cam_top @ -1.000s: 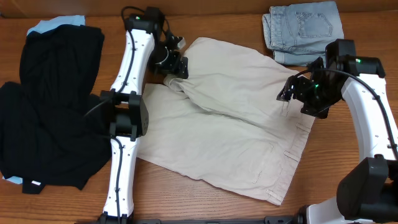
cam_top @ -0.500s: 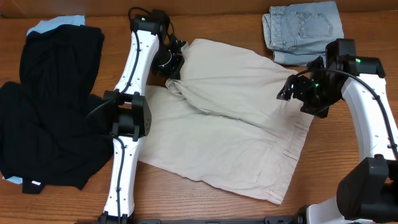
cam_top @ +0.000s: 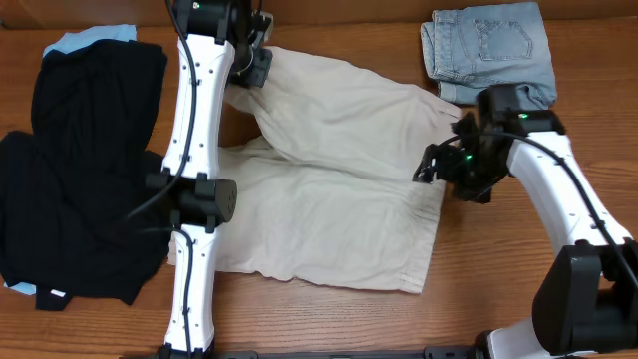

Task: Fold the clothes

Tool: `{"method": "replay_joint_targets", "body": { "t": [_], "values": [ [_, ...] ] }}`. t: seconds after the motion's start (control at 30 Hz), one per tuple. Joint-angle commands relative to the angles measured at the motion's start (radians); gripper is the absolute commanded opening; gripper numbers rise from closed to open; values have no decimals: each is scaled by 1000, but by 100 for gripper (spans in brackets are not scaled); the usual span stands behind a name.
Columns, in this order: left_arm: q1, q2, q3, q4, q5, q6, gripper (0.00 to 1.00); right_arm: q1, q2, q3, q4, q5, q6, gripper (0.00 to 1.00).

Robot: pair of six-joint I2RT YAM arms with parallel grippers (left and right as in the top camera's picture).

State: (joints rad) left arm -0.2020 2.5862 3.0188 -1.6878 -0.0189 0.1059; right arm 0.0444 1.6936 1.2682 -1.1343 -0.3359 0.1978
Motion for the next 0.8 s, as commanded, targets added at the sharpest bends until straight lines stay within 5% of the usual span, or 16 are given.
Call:
{"method": "replay_joint_targets", "body": {
  "t": [0.0,0.33,0.53,0.77],
  "values": [
    [-98,-55,16,-2,-123,-24,4,13,8,-14,7,2,19,89],
    [-215,-55,-309,23,-225,-24,5,4,8,-14,4,14,39,89],
    [-212,-55,-441,48,-62,-32,14,-4,8,-14,9,48,42,88],
    [-242,-56,-446,98,67,-32,11,-117,-18,-6,-2,46,41,86]
  ]
}}
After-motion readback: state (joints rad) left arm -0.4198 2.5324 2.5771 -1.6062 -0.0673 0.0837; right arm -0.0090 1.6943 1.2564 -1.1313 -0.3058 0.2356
